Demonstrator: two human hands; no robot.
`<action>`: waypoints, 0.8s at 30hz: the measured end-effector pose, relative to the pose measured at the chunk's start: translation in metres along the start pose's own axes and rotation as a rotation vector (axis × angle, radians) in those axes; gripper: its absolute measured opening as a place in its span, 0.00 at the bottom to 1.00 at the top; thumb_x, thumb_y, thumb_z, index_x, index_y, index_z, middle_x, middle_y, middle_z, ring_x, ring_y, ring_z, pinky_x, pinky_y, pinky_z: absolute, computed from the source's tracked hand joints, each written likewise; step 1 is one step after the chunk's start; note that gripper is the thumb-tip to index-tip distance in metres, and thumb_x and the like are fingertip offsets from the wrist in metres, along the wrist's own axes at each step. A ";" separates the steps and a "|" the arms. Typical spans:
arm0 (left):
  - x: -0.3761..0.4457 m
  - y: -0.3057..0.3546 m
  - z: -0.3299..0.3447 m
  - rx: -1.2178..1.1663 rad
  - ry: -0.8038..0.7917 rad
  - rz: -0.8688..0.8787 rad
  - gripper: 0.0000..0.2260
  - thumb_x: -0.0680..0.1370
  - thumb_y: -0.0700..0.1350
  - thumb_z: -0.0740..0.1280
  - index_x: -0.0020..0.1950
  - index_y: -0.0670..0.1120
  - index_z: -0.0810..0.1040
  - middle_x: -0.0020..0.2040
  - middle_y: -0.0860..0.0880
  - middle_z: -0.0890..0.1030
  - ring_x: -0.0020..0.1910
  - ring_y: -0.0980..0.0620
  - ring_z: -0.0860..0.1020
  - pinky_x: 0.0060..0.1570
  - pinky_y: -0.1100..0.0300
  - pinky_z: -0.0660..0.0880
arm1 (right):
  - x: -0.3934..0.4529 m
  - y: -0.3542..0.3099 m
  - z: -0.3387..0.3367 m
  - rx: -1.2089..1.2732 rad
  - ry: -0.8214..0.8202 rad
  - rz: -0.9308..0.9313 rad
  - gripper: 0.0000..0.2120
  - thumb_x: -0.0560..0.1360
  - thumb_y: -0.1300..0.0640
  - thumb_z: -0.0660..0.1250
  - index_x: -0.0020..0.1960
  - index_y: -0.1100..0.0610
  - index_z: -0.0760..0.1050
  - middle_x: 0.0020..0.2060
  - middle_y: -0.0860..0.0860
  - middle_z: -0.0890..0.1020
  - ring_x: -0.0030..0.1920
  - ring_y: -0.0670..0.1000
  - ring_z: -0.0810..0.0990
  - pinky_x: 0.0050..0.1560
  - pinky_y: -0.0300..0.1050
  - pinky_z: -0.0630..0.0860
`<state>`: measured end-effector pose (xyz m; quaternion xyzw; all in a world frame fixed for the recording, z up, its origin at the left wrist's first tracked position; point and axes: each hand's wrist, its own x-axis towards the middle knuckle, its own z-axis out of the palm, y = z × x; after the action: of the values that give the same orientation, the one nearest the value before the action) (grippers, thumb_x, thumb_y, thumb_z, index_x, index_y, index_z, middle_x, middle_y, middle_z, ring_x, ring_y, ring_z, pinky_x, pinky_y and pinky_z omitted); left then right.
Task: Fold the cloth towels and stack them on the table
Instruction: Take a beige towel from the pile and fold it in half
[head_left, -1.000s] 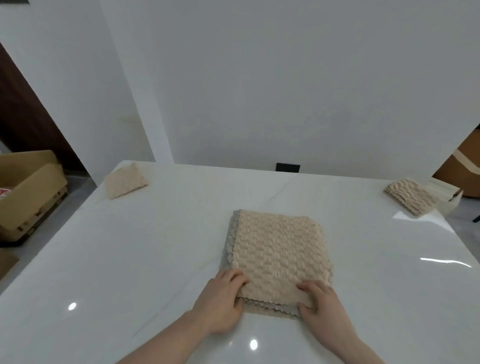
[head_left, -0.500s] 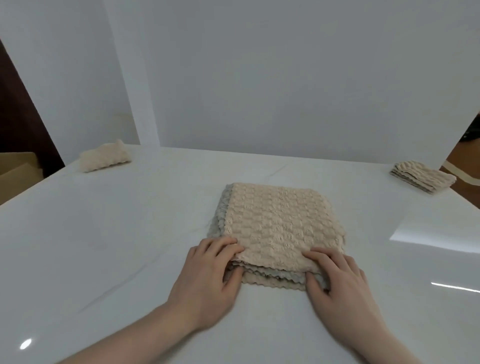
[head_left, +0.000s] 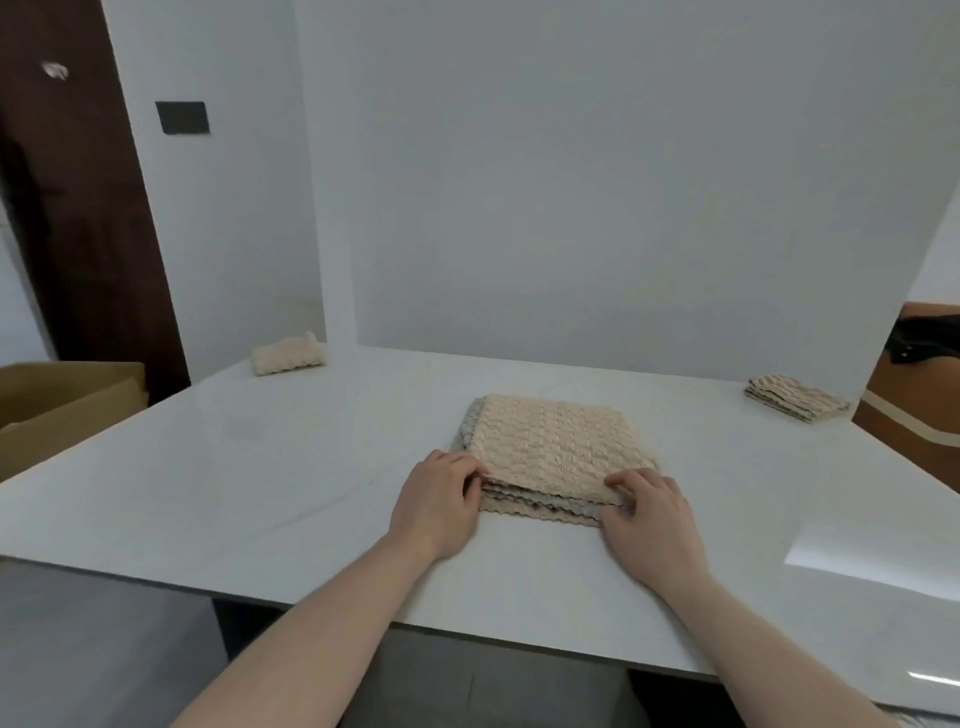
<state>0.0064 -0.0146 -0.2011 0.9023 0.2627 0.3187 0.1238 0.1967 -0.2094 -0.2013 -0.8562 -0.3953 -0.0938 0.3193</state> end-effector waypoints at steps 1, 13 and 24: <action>-0.001 0.000 0.000 -0.006 0.011 -0.009 0.09 0.82 0.46 0.63 0.56 0.53 0.83 0.56 0.58 0.83 0.56 0.53 0.75 0.58 0.56 0.73 | -0.001 0.000 0.000 -0.013 0.015 0.011 0.15 0.72 0.57 0.67 0.58 0.49 0.80 0.56 0.46 0.81 0.61 0.55 0.74 0.64 0.52 0.71; 0.004 -0.004 0.002 -0.060 0.072 -0.006 0.04 0.81 0.47 0.65 0.50 0.53 0.79 0.48 0.59 0.79 0.50 0.56 0.74 0.52 0.57 0.74 | 0.010 0.013 0.007 0.085 0.165 0.068 0.05 0.79 0.57 0.65 0.49 0.52 0.81 0.48 0.49 0.81 0.52 0.58 0.75 0.53 0.51 0.74; 0.004 -0.003 0.002 -0.052 0.115 -0.026 0.05 0.85 0.50 0.59 0.50 0.51 0.68 0.51 0.57 0.69 0.36 0.50 0.75 0.38 0.52 0.74 | 0.009 0.013 0.000 0.137 0.263 0.151 0.11 0.76 0.63 0.63 0.48 0.47 0.76 0.50 0.46 0.79 0.55 0.55 0.75 0.57 0.55 0.73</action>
<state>0.0091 -0.0102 -0.2023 0.8754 0.2726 0.3752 0.1362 0.2120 -0.2103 -0.2038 -0.8401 -0.2900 -0.1534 0.4319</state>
